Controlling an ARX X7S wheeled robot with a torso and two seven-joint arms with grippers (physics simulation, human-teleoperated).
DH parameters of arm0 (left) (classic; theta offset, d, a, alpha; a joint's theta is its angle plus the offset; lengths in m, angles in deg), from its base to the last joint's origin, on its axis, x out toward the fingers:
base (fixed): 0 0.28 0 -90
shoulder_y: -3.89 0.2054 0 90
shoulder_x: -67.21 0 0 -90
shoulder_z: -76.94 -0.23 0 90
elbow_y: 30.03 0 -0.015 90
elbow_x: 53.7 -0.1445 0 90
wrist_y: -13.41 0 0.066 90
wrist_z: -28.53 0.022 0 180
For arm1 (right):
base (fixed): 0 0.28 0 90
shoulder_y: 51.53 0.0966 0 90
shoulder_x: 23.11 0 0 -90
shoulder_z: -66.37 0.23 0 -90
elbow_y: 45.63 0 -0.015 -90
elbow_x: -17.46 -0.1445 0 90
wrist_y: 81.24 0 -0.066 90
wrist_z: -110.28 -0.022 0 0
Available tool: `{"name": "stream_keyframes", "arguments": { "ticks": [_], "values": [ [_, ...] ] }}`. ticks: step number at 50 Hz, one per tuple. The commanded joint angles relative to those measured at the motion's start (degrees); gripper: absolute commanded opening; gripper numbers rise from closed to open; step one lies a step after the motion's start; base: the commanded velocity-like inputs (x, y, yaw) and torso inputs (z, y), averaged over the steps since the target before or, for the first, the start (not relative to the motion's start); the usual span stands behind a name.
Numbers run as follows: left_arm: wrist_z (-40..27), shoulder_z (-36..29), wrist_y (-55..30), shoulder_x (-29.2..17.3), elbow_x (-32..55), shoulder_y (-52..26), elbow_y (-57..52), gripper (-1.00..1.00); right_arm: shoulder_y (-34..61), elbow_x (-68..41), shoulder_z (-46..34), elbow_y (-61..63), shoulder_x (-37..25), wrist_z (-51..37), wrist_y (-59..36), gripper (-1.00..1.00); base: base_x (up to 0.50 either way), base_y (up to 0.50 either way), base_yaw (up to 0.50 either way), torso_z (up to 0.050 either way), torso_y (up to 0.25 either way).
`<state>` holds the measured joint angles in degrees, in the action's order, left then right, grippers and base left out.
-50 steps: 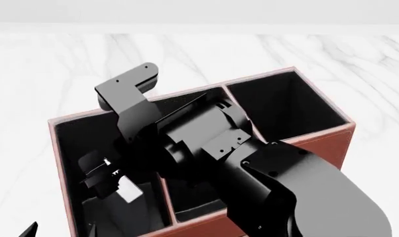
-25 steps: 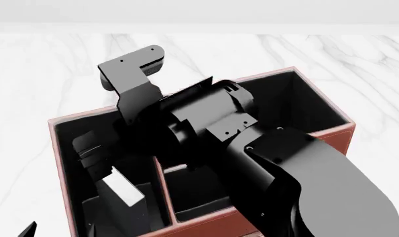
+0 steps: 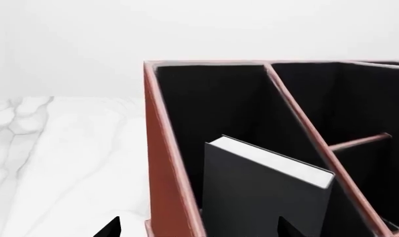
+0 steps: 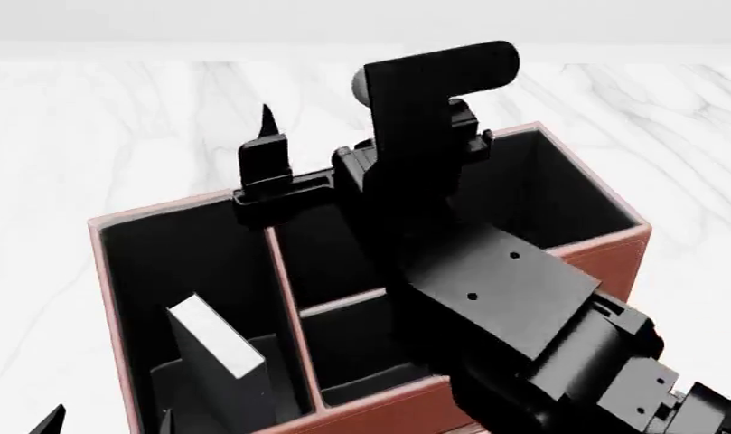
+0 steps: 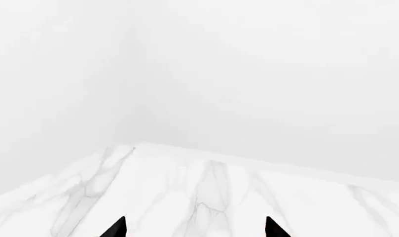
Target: Pick up the book and place it in the left compartment of the caddy.
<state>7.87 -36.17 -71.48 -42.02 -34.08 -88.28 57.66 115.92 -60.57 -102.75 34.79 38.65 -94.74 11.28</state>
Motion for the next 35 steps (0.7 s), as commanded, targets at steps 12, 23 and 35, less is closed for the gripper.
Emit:
{"name": "stream_keyframes", "arguments": {
  "ticks": [12, 23, 35],
  "values": [
    [-0.25, -0.77, 0.50, 0.00, -0.76, 0.01, 0.23, 1.00, -17.85, 28.58, 1.40, 21.93, -15.35, -25.47, 21.75, 1.00, 0.00, 0.00, 0.00, 0.000, 0.000],
    [-0.69, -0.95, 0.67, 0.01, -1.10, 0.19, 0.30, 1.00, -20.22, 37.66, -1.53, 24.94, -17.19, -28.70, 19.62, 1.00, 0.00, 0.00, 0.00, 0.000, 0.000],
    [-0.85, -0.85, 0.59, 0.04, -0.90, -0.38, 1.05, 1.00, -21.68, 38.76, -1.13, 22.12, -16.79, -27.82, 21.84, 1.00, 0.00, 0.00, 0.00, 0.000, 0.000]
  ]
}}
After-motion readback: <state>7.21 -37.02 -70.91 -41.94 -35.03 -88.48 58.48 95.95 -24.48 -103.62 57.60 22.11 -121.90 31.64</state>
